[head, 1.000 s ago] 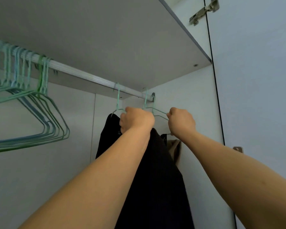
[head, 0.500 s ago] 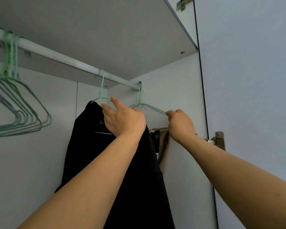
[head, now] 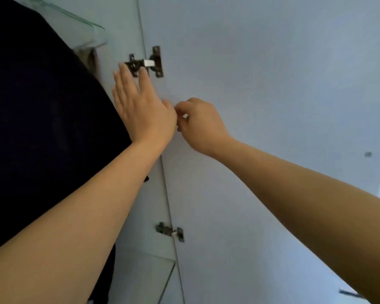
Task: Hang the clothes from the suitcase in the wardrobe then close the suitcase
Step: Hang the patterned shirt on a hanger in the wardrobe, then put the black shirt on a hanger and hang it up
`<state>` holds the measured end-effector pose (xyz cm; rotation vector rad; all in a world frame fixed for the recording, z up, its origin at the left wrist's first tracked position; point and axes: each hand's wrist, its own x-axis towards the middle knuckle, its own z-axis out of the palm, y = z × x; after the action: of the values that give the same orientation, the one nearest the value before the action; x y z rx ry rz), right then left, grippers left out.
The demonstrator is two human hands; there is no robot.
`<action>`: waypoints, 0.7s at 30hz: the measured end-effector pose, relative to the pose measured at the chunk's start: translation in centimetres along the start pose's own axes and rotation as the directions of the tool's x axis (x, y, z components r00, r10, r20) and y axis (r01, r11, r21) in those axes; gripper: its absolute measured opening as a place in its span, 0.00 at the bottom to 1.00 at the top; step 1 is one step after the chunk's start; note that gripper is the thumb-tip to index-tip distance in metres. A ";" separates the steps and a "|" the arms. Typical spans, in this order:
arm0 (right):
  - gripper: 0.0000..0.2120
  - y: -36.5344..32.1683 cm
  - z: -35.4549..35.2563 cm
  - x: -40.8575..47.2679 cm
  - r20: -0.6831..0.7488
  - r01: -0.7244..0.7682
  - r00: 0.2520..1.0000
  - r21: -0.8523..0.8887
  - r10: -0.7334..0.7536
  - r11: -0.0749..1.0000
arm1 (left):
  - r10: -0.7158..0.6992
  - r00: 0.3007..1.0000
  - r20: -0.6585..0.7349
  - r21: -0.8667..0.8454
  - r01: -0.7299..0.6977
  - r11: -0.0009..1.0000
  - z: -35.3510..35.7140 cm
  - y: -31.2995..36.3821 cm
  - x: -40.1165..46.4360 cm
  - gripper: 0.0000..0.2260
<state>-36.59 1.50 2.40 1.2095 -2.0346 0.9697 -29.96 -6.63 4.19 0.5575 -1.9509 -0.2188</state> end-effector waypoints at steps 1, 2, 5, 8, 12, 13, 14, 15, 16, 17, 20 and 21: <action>0.11 1.6 -1.2 -2.7 0.016 -0.040 0.999 -0.009 0.040 0.999 | -0.029 0.997 0.068 -0.065 0.033 0.997 1.5 1.9 -2.7 0.28; 0.12 3.1 -2.4 -4.9 0.022 -0.086 0.996 -0.018 0.087 0.996 | -0.063 0.990 0.128 -0.132 0.080 0.988 2.7 3.6 -5.1 0.26; 0.11 9.0 -7.6 -13.0 0.074 -0.239 0.967 -0.054 0.243 0.969 | -0.132 0.942 0.310 -0.281 0.223 0.933 6.5 10.0 -13.5 0.18; 0.09 14.4 -12.8 -20.3 0.117 -0.356 0.922 -0.116 0.369 0.927 | -0.075 0.854 0.515 -0.363 0.296 0.884 9.3 15.6 -21.3 0.09; 0.10 21.8 -18.4 -30.6 0.147 -0.492 0.829 -0.264 0.539 0.829 | 0.021 0.656 0.754 -0.393 0.425 0.815 13.0 22.0 -31.9 0.07; 0.11 23.2 -19.1 -33.1 0.158 -0.522 0.799 -0.295 0.580 0.800 | 0.047 0.597 0.801 -0.384 0.452 0.805 13.8 23.0 -34.3 0.07; 0.11 24.6 -19.8 -35.8 0.169 -0.552 0.764 -0.328 0.622 0.767 | 0.066 0.525 0.848 -0.361 0.484 0.797 14.5 23.9 -36.9 0.07; 0.11 26.0 -20.1 -38.6 0.182 -0.588 0.721 -0.351 0.669 0.729 | 0.069 0.452 0.889 -0.326 0.521 0.789 15.3 24.5 -39.5 0.07; 0.11 27.1 -20.3 -41.2 0.194 -0.619 0.677 -0.373 0.710 0.691 | 0.061 0.379 0.923 -0.280 0.557 0.782 16.2 24.6 -42.0 0.07; 0.11 28.2 -20.2 -43.9 0.210 -0.647 0.625 -0.398 0.752 0.650 | 0.051 0.314 0.948 -0.238 0.592 0.770 17.2 24.5 -44.4 0.07; 0.11 31.8 -18.8 -52.0 0.236 -0.691 0.478 -0.493 0.846 0.528 | 0.023 0.118 0.993 -0.096 0.662 0.743 21.7 23.0 -51.5 0.06; 0.11 33.0 -17.7 -55.1 0.240 -0.697 0.430 -0.525 0.870 0.489 | -0.005 0.049 0.999 -0.031 0.684 0.729 23.1 22.0 -54.3 0.07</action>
<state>-40.98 53.16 -39.41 0.1689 -3.1607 0.6163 -38.12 36.20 -41.22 0.5760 -2.7482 -1.9241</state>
